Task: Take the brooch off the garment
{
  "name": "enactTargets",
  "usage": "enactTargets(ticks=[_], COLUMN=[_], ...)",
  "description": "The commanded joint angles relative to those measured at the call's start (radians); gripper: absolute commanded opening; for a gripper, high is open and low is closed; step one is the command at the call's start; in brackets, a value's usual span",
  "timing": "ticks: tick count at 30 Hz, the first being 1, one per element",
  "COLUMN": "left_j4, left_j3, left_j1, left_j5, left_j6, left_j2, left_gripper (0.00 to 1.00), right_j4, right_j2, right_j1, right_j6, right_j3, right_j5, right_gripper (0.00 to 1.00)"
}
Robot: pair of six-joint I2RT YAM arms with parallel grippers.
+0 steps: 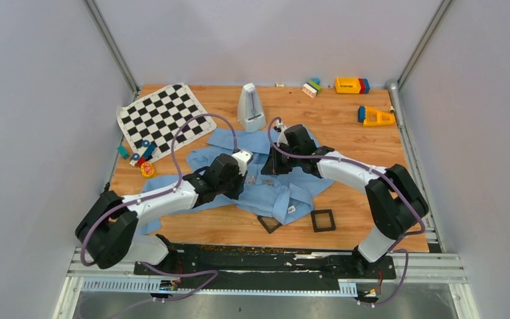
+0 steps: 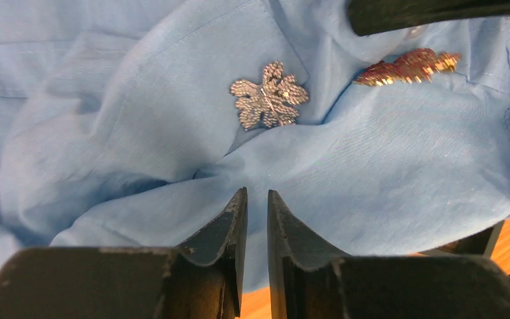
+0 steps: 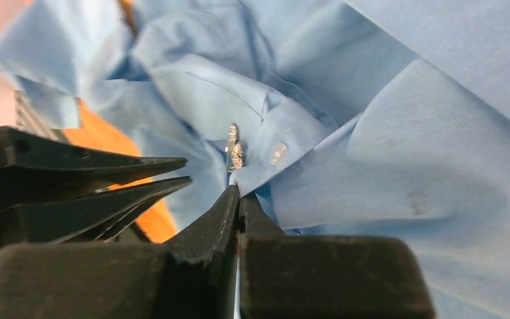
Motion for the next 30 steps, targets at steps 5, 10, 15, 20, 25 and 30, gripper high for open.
enactTargets(ticks=[5,10,15,20,25,30], left_j4=[0.056,0.245,0.330,0.398,0.425,0.425], left_j3=[-0.078,-0.168,-0.207,-0.194,-0.170,-0.124], left_j1=[0.005,0.002,-0.030,-0.050,-0.096,-0.110], left_j5=[0.009,0.167,0.158,0.147,0.077,0.031], left_j6=[-0.166,-0.413,-0.476,-0.517,-0.601,-0.659], left_j2=[-0.302,-0.426,-0.413,-0.328,-0.273,-0.196], left_gripper=[0.40,0.56,0.58,0.58,0.74,0.75], right_j4=[-0.005,-0.024,-0.044,-0.069,-0.067,-0.064], right_j2=[-0.228,-0.280,-0.289,-0.287,-0.280,-0.271], right_j1=[0.005,0.005,0.005,0.005,0.005,0.005], right_j6=[0.101,0.148,0.176,0.222,0.242,0.249], right_j3=[0.071,0.077,0.084,0.095,0.084,0.081], right_j5=[-0.042,-0.018,-0.005,0.006,0.002,-0.019], right_gripper=[0.00,0.00,0.00,0.00,0.00,0.00])
